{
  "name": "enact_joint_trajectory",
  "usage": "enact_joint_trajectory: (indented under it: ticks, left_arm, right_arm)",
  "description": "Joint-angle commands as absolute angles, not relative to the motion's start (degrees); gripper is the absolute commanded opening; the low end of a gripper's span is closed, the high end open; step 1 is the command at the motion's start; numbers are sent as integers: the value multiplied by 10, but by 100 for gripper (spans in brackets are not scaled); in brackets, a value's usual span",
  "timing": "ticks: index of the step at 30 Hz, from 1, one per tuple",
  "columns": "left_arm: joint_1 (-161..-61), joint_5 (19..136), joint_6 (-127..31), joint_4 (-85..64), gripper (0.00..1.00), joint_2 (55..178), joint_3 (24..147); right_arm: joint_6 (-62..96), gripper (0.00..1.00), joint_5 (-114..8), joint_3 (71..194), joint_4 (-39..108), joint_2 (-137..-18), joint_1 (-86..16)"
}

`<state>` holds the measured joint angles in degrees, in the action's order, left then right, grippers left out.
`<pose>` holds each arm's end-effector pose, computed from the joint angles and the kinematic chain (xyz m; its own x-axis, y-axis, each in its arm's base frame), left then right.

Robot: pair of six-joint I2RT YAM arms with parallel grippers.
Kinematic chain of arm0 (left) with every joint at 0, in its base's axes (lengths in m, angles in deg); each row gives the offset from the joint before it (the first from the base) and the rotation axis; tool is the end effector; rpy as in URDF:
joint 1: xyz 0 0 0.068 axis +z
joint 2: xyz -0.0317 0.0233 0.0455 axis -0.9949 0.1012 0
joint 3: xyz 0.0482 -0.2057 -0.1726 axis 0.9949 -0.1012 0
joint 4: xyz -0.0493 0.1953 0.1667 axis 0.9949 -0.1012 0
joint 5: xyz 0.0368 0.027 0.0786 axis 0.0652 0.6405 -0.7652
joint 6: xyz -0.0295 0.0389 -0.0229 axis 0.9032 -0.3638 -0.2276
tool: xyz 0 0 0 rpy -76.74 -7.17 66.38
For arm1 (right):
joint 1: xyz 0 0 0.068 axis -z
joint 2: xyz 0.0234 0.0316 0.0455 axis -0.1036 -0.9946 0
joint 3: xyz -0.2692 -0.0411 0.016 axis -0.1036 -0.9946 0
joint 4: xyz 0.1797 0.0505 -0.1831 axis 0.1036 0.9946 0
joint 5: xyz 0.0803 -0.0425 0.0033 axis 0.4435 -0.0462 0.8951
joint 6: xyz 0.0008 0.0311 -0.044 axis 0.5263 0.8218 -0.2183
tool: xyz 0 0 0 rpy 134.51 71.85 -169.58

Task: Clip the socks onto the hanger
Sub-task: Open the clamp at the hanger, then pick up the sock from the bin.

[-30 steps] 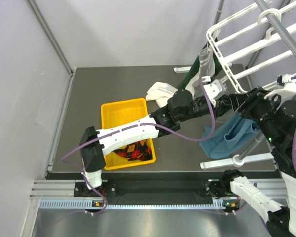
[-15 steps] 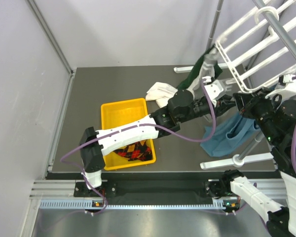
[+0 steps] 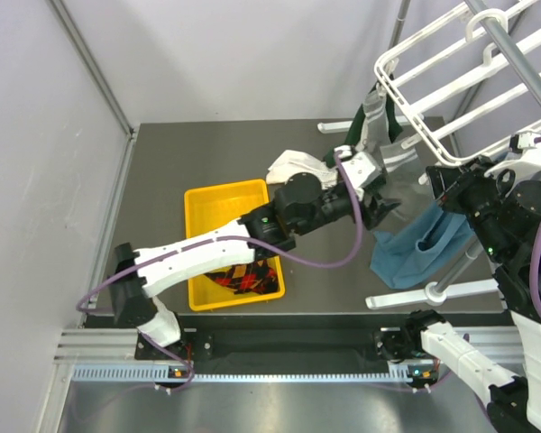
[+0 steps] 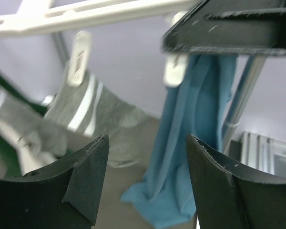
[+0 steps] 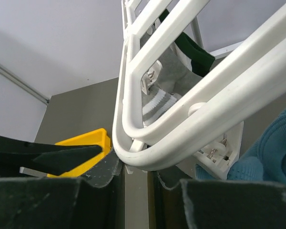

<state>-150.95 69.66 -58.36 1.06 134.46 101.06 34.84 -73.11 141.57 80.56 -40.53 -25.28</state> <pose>0.1558 -0.3631 0.4266 0.0403 -0.1292 -0.9908 0.9220 0.3871 -0.0130 0.0825 0.0208 0.4909 -0.1402 0.3803 -0.9142 -0.0696 0.9172 0.3923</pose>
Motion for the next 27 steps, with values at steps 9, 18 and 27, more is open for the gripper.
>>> enact_joint_trajectory:
  ticks: [9, 18, 27]
  left_arm:
    - [-1459, 430, -471, -197, 68, 1113, 811]
    - [-1390, 391, -217, -439, 60, 1059, 686]
    - [-1331, 426, -237, -332, 67, 1120, 567]
  right_arm:
    - [345, 0, -725, 1408, 818, -405, -253]
    - [344, 0, -712, 1384, 809, -398, -253]
    - [338, 0, -716, 1380, 812, -392, -253]
